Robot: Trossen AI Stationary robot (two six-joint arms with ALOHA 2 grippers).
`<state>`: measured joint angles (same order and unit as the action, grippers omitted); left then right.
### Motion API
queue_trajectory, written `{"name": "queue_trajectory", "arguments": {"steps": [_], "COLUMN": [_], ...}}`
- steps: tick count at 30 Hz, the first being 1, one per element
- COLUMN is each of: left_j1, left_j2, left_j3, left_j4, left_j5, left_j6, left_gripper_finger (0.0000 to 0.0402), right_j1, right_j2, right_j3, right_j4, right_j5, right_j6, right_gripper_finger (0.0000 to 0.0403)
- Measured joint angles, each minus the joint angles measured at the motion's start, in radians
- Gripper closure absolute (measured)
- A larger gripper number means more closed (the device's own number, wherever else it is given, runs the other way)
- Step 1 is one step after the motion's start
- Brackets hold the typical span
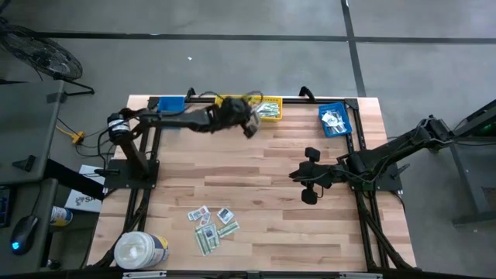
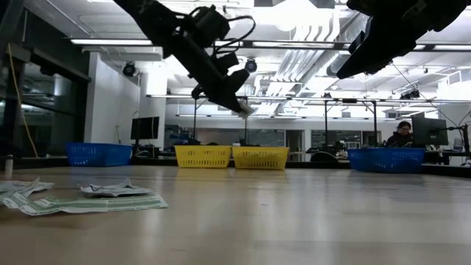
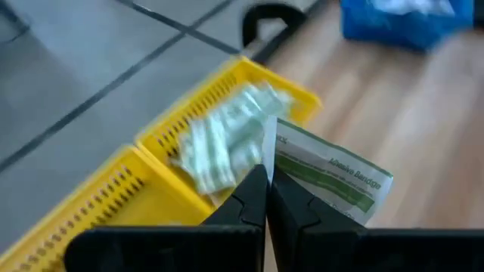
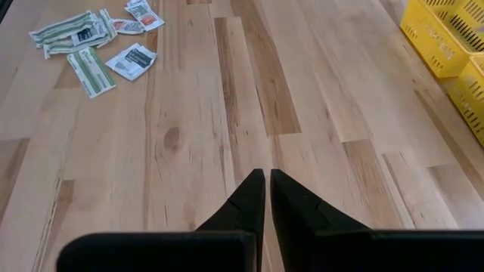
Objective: Pick & Place First Aid Supplies
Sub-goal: Put the green bandage pack into the right yellow bin
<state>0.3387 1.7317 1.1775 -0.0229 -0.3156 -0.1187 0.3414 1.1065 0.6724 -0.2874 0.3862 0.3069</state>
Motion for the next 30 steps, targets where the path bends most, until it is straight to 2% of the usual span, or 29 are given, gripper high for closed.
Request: {"name": "queue_trajectory", "arguments": {"steps": [4,8,14,24,30], "left_j1": [0.067,0.106,0.129,0.175,0.221], "left_j2": [0.014,0.032,0.126,0.330,0.401], "left_j3": [0.047,0.105,0.241,0.565,0.651], "left_j4": [-0.002,-0.021,-0.058,-0.389,-0.512], "left_j5": [0.076,0.097,0.129,0.179,0.199], "left_j6": [-0.044,-0.043,0.007,0.069,0.069], "left_gripper_finger": [0.0401,0.0401,0.0401,0.0401,0.0401], "right_j1": [0.000,0.000,0.000,0.000,0.000], "right_j2": [0.000,0.000,0.000,0.000,0.000], "right_j3": [0.000,0.000,0.000,0.000,0.000], "right_j4": [-0.001,-0.004,-0.001,-0.006,-0.011], "right_j5": [0.000,0.000,0.000,-0.002,0.000], "right_j6": [0.000,0.000,0.000,0.003,0.003], "right_gripper_finger": [0.0386,0.0386,0.0386,0.0386,0.0386]}}
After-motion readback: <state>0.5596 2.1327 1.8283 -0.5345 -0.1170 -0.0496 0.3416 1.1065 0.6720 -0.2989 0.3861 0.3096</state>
